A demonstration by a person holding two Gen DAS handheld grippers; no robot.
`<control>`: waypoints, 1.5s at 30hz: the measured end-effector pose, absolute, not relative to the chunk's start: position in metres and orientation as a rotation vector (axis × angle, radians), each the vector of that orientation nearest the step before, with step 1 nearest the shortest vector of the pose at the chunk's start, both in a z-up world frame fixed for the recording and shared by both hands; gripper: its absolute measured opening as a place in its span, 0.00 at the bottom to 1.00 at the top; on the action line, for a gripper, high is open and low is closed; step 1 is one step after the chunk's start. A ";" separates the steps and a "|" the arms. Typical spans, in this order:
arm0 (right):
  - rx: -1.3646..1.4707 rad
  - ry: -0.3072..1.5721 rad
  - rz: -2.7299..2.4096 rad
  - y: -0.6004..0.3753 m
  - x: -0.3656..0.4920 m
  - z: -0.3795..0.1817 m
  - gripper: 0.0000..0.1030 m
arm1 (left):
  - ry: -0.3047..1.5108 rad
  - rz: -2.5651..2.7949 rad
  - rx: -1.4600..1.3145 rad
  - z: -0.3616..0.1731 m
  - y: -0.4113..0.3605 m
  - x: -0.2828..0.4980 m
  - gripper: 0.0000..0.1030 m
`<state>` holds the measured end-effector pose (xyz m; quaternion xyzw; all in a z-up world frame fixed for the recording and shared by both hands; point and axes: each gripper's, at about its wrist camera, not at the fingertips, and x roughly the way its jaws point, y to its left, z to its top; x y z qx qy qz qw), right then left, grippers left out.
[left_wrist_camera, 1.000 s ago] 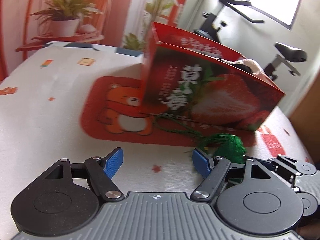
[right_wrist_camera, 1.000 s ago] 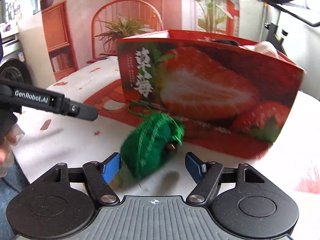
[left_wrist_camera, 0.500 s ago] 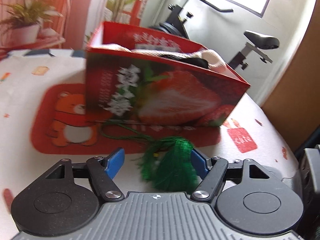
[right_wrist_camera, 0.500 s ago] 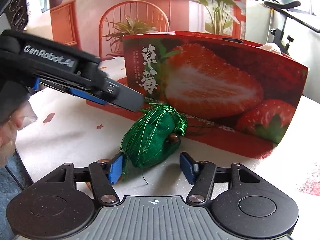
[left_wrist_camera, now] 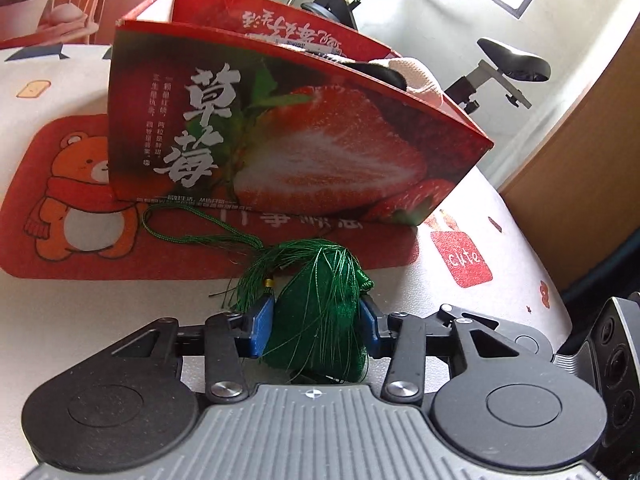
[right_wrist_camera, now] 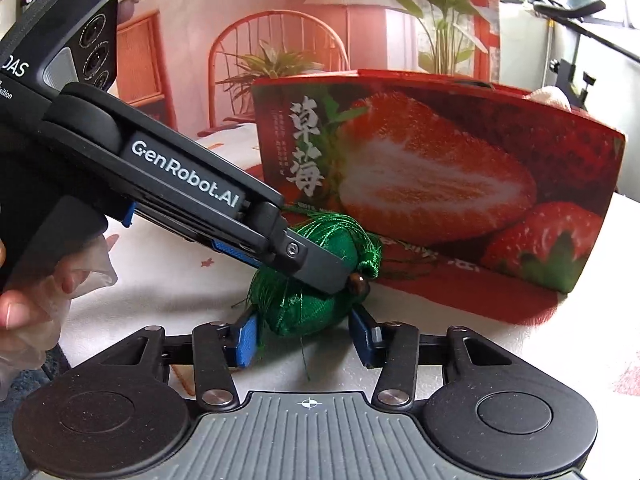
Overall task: Organize soft objects
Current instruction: 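Lift the green pouch with both tools and carry it over the box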
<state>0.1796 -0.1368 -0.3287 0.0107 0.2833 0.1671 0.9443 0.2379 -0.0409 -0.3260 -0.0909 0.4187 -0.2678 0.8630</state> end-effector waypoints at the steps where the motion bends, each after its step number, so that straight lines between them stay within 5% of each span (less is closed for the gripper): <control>1: 0.020 0.569 0.342 -0.136 0.178 -0.327 0.42 | 0.871 -0.560 -0.194 -0.323 -0.040 0.236 0.46; 25: -0.057 0.329 0.343 -0.121 0.138 -0.191 0.43 | 0.565 -0.539 -0.239 -0.191 -0.018 0.180 0.46; 45: -0.149 0.278 0.372 -0.110 0.164 -0.159 0.43 | 0.522 -0.511 -0.255 -0.170 -0.010 0.208 0.46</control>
